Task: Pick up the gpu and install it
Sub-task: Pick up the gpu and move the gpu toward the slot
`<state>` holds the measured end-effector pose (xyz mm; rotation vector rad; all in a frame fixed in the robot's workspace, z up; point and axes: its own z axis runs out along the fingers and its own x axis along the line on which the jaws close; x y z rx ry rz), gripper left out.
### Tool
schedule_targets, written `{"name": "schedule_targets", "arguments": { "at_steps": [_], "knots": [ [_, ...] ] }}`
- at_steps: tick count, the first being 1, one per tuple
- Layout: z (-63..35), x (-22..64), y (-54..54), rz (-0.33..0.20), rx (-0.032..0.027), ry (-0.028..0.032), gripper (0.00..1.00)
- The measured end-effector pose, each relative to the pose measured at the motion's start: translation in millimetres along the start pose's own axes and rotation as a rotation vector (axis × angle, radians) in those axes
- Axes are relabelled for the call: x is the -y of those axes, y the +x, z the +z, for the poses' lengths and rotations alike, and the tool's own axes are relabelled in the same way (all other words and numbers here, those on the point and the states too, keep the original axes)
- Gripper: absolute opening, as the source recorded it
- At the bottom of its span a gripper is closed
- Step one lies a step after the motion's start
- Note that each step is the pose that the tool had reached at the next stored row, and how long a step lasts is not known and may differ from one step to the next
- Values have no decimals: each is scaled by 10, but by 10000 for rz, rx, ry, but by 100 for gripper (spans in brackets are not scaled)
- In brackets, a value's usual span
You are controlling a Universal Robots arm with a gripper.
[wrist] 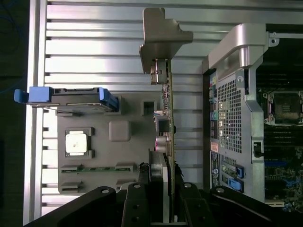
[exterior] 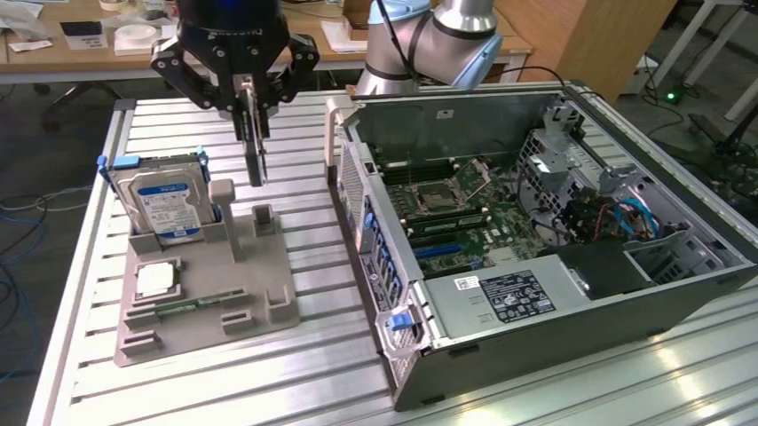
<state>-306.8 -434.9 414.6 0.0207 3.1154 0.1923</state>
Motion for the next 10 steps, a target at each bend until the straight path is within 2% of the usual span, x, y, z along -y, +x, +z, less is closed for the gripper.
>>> {"name": "schedule_targets", "arguments": {
  "at_steps": [10],
  "knots": [
    [-143, -17, -3, -1, 2, -2, 28]
  ]
}}
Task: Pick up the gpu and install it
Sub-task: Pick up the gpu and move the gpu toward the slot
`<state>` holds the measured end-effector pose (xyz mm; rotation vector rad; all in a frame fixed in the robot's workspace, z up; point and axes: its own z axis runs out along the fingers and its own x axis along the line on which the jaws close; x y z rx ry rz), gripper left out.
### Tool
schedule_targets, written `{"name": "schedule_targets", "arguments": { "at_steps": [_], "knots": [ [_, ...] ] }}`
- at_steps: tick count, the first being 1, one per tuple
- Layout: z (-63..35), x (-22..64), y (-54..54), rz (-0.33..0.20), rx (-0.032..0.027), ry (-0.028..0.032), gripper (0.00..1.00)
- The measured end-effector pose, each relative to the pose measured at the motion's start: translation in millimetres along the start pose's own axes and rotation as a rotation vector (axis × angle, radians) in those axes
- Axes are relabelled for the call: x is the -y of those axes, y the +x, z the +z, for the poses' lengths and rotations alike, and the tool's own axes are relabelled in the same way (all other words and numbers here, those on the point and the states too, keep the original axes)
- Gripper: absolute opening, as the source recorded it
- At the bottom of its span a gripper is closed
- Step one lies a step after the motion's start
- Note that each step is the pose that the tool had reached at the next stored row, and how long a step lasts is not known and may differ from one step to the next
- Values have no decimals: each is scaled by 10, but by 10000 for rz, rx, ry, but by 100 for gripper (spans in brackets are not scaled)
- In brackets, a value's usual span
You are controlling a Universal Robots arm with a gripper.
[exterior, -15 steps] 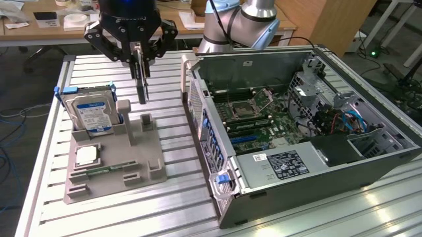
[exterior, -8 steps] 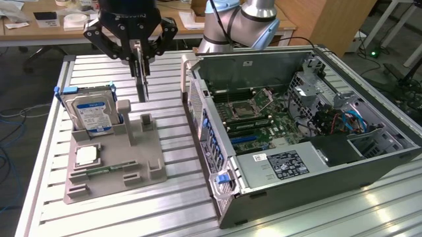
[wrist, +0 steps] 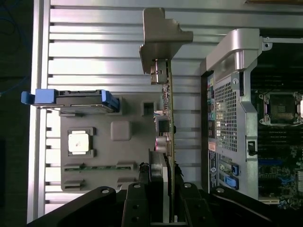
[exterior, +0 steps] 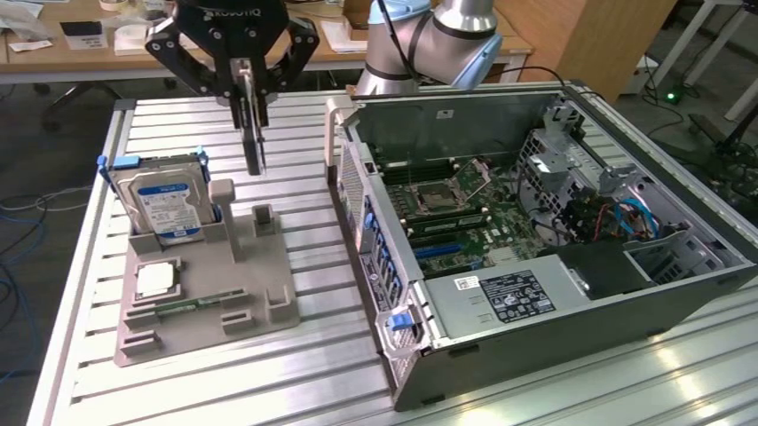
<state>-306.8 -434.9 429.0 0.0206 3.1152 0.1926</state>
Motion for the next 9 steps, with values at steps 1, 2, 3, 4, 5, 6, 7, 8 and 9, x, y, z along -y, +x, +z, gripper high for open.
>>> {"name": "schedule_targets", "arguments": {
  "at_steps": [1, 2, 3, 4, 5, 6, 7, 8, 9],
  "knots": [
    [-9, -1, 0, 0, 0, -1, 28],
    [-19, -2, -1, 0, 0, 1, 28],
    [-27, -4, -1, 0, -1, 0, 28],
    [-40, -5, -1, -1, -2, 4, 28],
    [-47, -6, -2, -1, -1, 13, 28],
    [-53, -7, -2, -2, -1, 33, 28],
    [-58, -8, -2, -2, 1, 60, 28],
    [-63, -9, -2, -2, 1, 90, 28],
    [-70, -8, -1, -2, -1, 107, 28]
  ]
}}
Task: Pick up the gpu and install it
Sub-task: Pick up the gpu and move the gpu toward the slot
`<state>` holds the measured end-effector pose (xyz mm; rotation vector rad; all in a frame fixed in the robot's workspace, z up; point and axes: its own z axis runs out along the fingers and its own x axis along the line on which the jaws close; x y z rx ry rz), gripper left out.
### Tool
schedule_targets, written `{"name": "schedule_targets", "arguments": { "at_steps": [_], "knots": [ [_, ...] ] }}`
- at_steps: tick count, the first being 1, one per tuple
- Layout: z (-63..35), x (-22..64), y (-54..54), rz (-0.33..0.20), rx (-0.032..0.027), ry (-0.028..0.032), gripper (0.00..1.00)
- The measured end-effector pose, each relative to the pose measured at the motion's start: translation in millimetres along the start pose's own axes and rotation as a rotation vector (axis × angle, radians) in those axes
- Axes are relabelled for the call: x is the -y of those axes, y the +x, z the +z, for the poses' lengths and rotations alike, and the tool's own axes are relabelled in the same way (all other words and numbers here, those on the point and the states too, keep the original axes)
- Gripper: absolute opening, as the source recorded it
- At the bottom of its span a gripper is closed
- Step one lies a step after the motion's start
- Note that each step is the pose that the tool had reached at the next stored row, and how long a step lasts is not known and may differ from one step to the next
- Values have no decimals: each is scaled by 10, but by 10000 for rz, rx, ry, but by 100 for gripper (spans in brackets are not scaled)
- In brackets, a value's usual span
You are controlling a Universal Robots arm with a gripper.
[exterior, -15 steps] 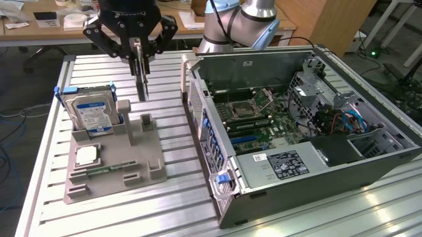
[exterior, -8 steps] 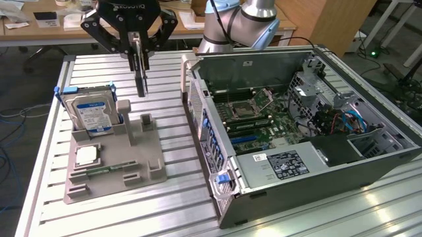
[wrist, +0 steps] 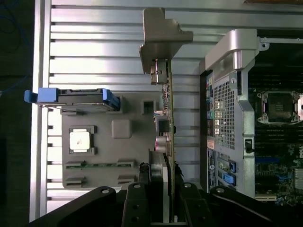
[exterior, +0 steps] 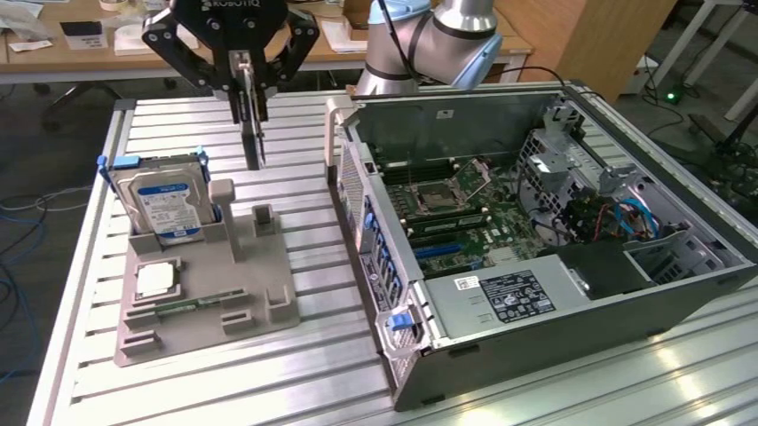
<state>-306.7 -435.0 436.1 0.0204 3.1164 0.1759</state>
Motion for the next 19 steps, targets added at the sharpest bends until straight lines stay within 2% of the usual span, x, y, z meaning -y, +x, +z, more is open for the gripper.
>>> {"name": "schedule_targets", "arguments": {
  "at_steps": [3, 13, 19],
  "knots": [
    [-15, -2, -1, 0, 1, 24, 28],
    [-17, -3, -2, 1, 0, 26, 28],
    [-15, -3, -49, 0, 2, 25, 28]
  ]
}}
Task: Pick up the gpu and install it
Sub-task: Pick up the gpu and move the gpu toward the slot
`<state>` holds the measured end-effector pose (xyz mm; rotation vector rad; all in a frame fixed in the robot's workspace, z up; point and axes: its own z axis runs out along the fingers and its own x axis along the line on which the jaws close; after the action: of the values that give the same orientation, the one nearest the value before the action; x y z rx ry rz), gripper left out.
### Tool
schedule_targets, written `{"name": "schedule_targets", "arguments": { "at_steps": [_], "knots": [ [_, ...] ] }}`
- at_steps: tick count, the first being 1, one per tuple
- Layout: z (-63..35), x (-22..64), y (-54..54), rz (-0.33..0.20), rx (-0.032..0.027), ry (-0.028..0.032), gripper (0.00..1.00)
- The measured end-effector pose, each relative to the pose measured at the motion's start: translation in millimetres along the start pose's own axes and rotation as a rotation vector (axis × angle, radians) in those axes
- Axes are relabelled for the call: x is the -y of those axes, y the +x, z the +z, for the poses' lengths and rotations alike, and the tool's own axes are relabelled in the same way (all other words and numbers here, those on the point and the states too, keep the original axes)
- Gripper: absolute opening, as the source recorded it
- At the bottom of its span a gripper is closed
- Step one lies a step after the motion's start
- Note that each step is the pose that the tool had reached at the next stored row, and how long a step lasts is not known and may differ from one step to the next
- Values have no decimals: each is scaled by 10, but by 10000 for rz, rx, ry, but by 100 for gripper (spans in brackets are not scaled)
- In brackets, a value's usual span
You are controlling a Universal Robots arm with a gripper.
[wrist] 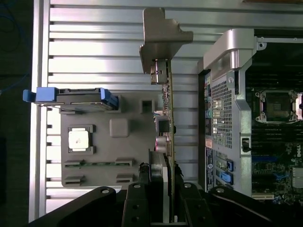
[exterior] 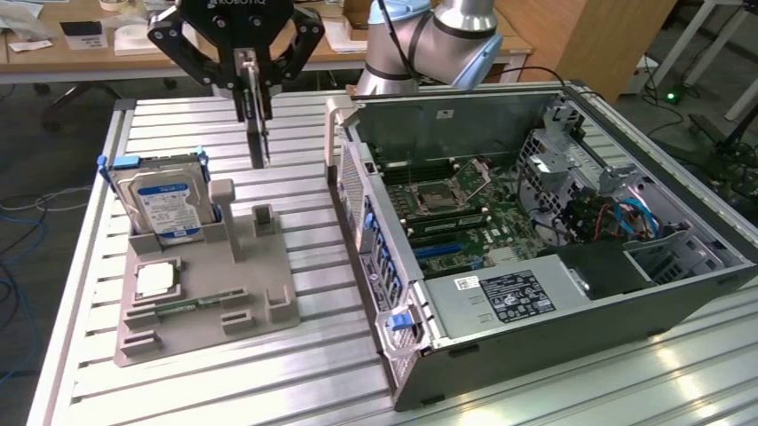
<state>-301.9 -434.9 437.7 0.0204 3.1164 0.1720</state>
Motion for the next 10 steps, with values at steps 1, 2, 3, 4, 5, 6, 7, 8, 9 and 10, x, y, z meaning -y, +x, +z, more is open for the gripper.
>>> {"name": "schedule_targets", "arguments": {
  "at_steps": [1, 2, 3, 4, 5, 6, 7, 8, 9, 10],
  "knots": [
    [0, 0, -13, 0, 0, 0, 28],
    [0, 0, -22, 0, -1, 0, 28],
    [1, 0, -28, 0, 0, -1, 28],
    [0, 0, -40, 0, -1, 0, 28],
    [1, 0, -54, 0, 0, -2, 28],
    [1, -1, -69, 0, 0, -3, 28],
    [1, -1, -81, -1, -1, -3, 28],
    [2, -1, -92, -1, 0, -5, 28],
    [2, -1, -100, -1, 0, -6, 28],
    [2, -1, -109, 0, 0, -7, 28]
  ]
}}
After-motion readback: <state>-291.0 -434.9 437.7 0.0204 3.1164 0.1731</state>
